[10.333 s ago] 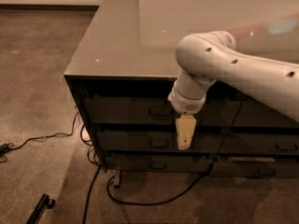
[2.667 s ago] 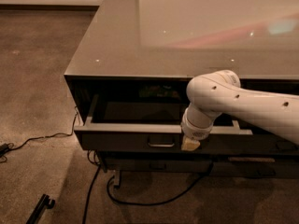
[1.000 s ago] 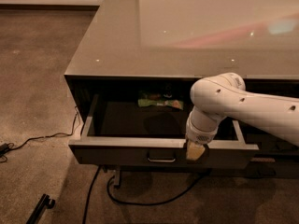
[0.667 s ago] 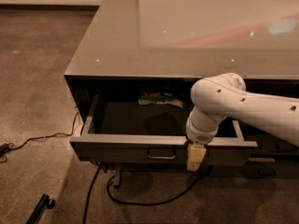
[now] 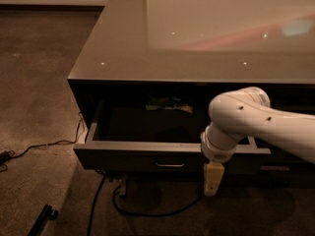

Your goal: Open top drawer

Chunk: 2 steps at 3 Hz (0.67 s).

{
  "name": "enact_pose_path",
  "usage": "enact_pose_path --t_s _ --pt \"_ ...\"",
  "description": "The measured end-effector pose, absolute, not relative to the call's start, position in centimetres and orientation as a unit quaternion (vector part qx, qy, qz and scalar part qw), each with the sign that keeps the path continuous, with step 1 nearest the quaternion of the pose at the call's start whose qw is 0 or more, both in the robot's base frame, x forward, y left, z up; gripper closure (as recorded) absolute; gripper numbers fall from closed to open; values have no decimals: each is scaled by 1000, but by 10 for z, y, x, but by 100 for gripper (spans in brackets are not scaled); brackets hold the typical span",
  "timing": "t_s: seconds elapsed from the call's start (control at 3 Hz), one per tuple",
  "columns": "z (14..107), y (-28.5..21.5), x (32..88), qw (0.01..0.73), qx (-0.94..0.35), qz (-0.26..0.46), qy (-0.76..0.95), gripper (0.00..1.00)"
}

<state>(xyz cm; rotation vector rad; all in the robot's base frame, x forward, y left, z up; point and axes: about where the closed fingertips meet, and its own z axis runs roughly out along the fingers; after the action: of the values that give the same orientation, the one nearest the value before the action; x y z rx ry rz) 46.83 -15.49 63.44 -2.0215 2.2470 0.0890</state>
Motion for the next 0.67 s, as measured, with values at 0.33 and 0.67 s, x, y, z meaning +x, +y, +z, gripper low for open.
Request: enact_pose_path --t_s 0.33,0.67 --pt "633 -161 450 58 -666 20 744 19" --pt "632 -165 436 56 -666 14 744 42"
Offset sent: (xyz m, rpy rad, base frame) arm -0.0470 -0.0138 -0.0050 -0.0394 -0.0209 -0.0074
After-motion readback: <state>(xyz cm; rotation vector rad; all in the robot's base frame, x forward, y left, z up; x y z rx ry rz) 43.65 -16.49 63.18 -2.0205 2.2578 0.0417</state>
